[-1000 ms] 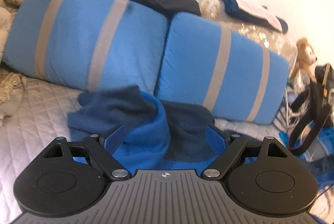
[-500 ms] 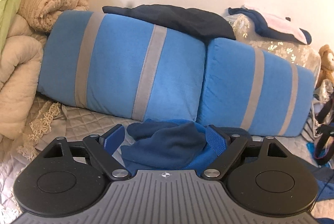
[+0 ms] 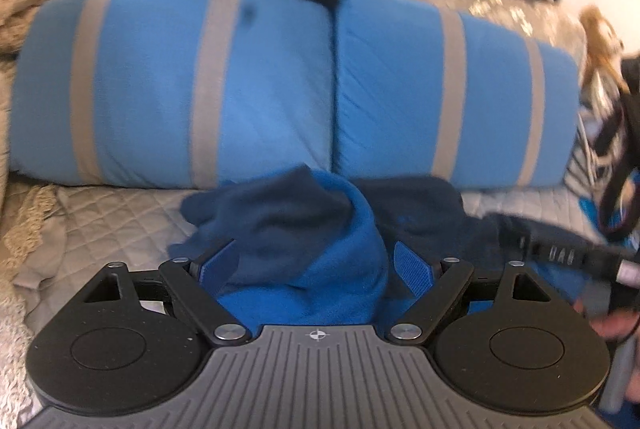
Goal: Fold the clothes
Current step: 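Grasp the blue fleece sleeve cuff with the left gripper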
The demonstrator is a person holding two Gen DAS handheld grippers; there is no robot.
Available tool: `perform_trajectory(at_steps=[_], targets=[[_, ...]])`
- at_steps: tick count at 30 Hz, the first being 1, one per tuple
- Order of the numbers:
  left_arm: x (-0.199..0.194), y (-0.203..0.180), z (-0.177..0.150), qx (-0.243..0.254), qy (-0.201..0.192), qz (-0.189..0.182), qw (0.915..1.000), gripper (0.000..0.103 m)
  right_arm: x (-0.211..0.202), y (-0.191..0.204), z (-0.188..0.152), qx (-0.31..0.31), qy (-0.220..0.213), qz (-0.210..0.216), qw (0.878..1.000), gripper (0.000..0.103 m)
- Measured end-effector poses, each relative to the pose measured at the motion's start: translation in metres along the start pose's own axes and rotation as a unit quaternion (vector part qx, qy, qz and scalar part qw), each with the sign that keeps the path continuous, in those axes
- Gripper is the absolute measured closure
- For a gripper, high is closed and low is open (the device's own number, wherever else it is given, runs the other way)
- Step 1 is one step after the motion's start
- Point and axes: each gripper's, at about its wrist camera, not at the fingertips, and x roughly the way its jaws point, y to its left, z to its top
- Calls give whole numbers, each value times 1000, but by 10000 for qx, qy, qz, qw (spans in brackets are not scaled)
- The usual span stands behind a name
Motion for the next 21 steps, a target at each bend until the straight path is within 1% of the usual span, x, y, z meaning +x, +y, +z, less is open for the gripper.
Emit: perform_trajectory(at_steps=[2, 3, 6, 9, 11, 12, 13, 15, 17, 18, 19, 20, 21], targets=[[11, -9, -3, 154, 113, -116, 9998, 18, -2, -5, 0, 9, -147, -52, 9999, 0], [17, -13, -5, 241, 172, -176, 9994, 18, -1, -6, -2, -31, -145, -97, 9998, 0], [34, -25, -12, 528, 361, -285, 9975, 18, 7, -2, -6, -146, 32, -269, 9995, 0], [48, -35, -17, 739, 488, -367, 9954, 20, 10, 4, -8, -275, 104, -208, 9994, 0], [56, -40, -19, 838, 593, -459, 9937, 30, 10, 9, -8, -392, 60, -186, 9990, 0], [60, -42, -20, 884, 657, -507, 9926, 36, 10, 11, -8, -449, 37, -176, 9988, 0], [66, -44, -21, 944, 745, -546, 9912, 39, 10, 14, -9, -507, 15, -166, 9986, 0], [76, -47, -24, 1049, 863, -602, 9889, 40, 11, 16, -10, -565, 30, -147, 9983, 0], [88, -49, -29, 1178, 1000, -561, 9864, 43, 11, 17, -10, -570, 66, -132, 9983, 0], [94, -50, -30, 1249, 1071, -516, 9850, 53, 12, 17, -10, -557, 71, -127, 9983, 0], [100, -51, -32, 1326, 1167, -441, 9833, 68, 11, 17, -9, -543, 68, -128, 9984, 0], [105, -52, -34, 1399, 1319, -333, 9808, 77, 12, 16, -10, -534, 79, -135, 9985, 0], [109, -51, -36, 1462, 1470, -222, 9780, 95, 12, 16, -10, -527, 100, -144, 9985, 0]])
